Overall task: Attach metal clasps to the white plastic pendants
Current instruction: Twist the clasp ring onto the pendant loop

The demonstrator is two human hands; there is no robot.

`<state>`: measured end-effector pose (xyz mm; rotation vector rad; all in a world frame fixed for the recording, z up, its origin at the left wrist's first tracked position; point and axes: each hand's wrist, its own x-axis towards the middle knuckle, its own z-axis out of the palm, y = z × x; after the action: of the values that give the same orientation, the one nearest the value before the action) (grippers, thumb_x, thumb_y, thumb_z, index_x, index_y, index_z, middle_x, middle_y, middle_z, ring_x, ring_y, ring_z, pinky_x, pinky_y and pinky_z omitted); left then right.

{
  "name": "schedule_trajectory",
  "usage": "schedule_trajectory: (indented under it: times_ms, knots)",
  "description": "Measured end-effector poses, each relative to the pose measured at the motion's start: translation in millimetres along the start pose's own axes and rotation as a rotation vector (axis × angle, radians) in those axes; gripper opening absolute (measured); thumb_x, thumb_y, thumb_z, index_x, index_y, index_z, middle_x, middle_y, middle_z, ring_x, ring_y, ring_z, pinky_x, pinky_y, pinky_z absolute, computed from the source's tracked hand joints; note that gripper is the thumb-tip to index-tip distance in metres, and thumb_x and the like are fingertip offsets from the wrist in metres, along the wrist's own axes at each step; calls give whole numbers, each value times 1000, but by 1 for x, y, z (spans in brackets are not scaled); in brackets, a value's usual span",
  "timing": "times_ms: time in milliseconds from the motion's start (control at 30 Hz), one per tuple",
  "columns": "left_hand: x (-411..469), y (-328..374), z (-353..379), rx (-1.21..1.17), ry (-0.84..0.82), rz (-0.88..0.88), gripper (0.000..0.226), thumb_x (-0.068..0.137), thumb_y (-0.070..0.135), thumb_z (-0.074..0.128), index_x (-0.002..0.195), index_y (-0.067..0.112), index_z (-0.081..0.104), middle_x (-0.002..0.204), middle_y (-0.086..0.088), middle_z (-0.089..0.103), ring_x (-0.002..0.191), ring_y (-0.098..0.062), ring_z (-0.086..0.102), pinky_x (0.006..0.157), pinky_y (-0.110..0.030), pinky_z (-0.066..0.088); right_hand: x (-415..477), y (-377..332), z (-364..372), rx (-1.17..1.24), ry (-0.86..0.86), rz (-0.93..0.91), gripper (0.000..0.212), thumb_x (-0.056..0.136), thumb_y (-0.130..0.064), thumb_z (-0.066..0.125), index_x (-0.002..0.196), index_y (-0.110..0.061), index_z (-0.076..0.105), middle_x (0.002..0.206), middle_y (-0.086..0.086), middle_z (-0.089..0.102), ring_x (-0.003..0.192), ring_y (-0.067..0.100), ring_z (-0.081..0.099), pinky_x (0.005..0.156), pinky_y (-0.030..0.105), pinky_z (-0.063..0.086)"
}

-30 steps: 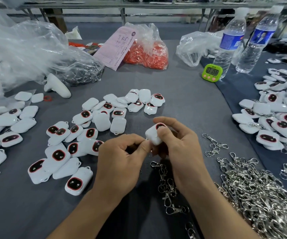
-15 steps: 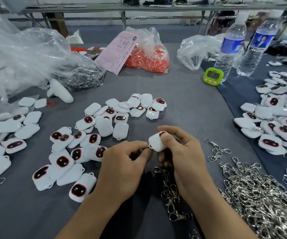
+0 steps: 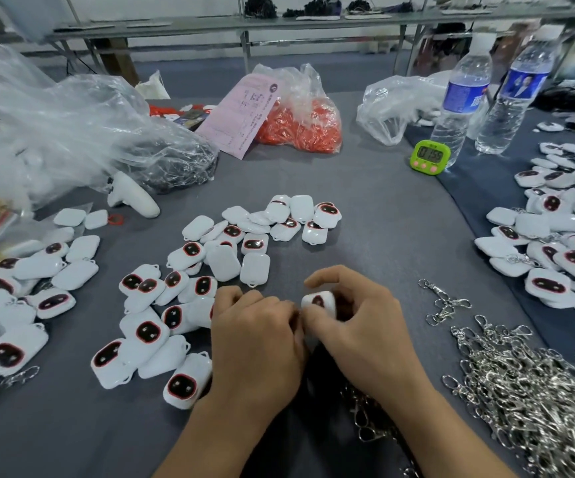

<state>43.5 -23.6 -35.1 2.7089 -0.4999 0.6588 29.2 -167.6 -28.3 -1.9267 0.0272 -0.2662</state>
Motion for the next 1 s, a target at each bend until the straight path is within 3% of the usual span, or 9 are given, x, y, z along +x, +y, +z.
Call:
schedule_trajectory:
  times_ms: [100,233,433,567,667,733,867,933,1000]
  knots:
    - [1,0,5,-96,25,-127,6,74,32,78,72,27,75,62,10,67,63,-17,58,84,-32,30,10,3,-8,86,-16,189,19,75,-25,66,89,-31,77,72,-9,74,55,6,62,53,18,46]
    - [2,-6,6,-221,7,-281,27,72,32,86,98,30,79,73,10,71,70,-12,55,84,-21,28,20,-1,-28,465,77,382,25,90,4,59,91,-14,76,73,4,74,47,15,57,43,20,41]
    - [5,-2,1,-224,-21,-318,21,83,28,77,103,26,78,86,6,74,82,-16,61,86,-21,26,24,2,-92,1380,315,586,20,84,5,61,103,2,68,104,16,77,89,26,78,65,26,62]
    - [6,0,-1,-230,-43,-356,18,87,26,71,104,27,78,90,6,75,85,-15,61,92,-24,31,14,13,-110,1717,390,404,59,73,-6,75,129,1,61,128,15,70,114,31,71,83,37,63]
    - [6,1,-2,-231,-48,-352,19,88,24,70,105,25,78,90,4,75,87,-16,61,94,-26,34,-1,11,-89,1497,284,496,43,83,-19,68,122,-2,65,120,15,74,111,29,73,82,36,63]
    - [4,2,-1,-234,-4,-318,21,85,18,72,104,21,78,90,2,74,92,-20,62,94,-28,37,-8,9,-71,1229,279,518,25,87,-11,66,110,-4,71,106,15,77,96,27,77,76,33,63]
    - [1,3,5,-130,73,-235,48,82,17,71,129,11,63,131,-7,56,129,-28,46,110,-40,42,-21,6,-56,111,285,247,30,83,1,69,84,-28,79,87,-7,79,79,9,70,78,21,54]
    - [3,2,9,-62,-9,-222,59,86,23,65,142,12,49,151,-10,37,144,-29,30,120,-43,29,-25,5,-55,-280,208,105,33,83,-9,72,92,-40,75,108,-20,74,100,-4,59,88,3,38]
    - [8,1,13,-44,-137,-205,60,93,28,55,150,13,40,160,-10,29,150,-27,21,125,-42,17,-30,9,-52,-418,68,71,37,87,-20,75,120,-36,70,137,-10,62,125,-2,44,103,1,23]
